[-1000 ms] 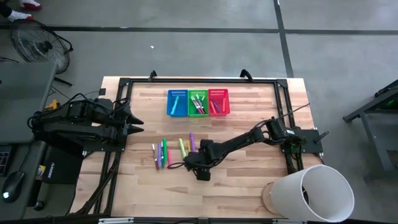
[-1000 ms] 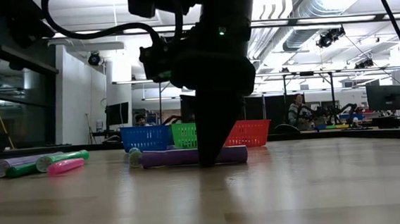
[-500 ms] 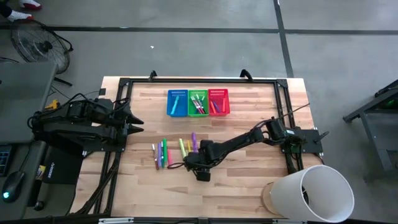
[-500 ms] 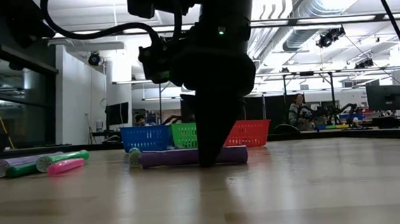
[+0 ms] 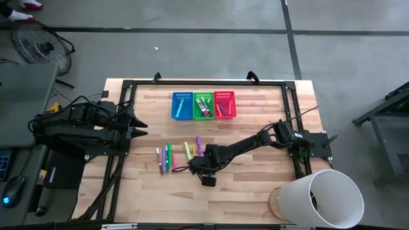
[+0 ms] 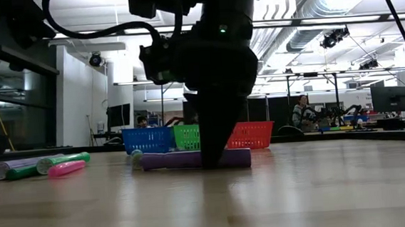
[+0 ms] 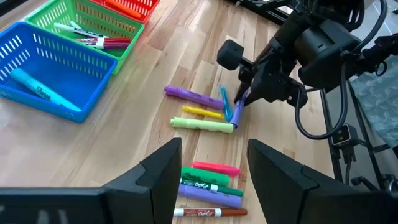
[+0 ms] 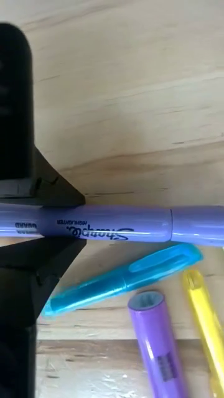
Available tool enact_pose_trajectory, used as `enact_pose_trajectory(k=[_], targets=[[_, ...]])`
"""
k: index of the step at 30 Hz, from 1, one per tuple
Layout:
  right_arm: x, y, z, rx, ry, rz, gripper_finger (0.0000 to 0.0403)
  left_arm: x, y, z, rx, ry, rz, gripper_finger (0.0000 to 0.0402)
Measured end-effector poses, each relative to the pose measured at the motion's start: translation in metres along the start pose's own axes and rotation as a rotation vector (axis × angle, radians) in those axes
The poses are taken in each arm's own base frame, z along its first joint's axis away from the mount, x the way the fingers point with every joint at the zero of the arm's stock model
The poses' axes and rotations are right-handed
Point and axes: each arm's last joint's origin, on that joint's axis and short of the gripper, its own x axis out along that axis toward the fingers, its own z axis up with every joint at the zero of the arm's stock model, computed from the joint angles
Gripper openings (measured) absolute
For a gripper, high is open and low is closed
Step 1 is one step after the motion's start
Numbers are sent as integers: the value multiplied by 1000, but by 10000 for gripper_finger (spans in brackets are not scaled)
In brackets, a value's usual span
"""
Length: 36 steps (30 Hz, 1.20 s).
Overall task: Pick & Place Markers
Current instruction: Put the purple highlighter into the blue bin
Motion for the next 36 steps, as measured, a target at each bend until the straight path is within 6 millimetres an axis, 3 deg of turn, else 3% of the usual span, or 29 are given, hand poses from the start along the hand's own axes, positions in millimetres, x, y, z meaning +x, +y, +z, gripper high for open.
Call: enact_pose_trajectory(k=[11, 24, 31, 36], targets=[[-3, 1, 1, 43, -12, 10, 54, 0, 0, 0, 0, 0, 0, 181], [-30, 2, 4, 37, -94, 20, 54, 0, 0, 0, -1, -1, 1, 181], [-59, 2, 6, 21, -188, 2, 54, 0, 0, 0, -1, -2, 2, 181], [-92, -3, 10, 31, -330, -62, 54, 0, -2, 4, 2, -42, -15, 181]])
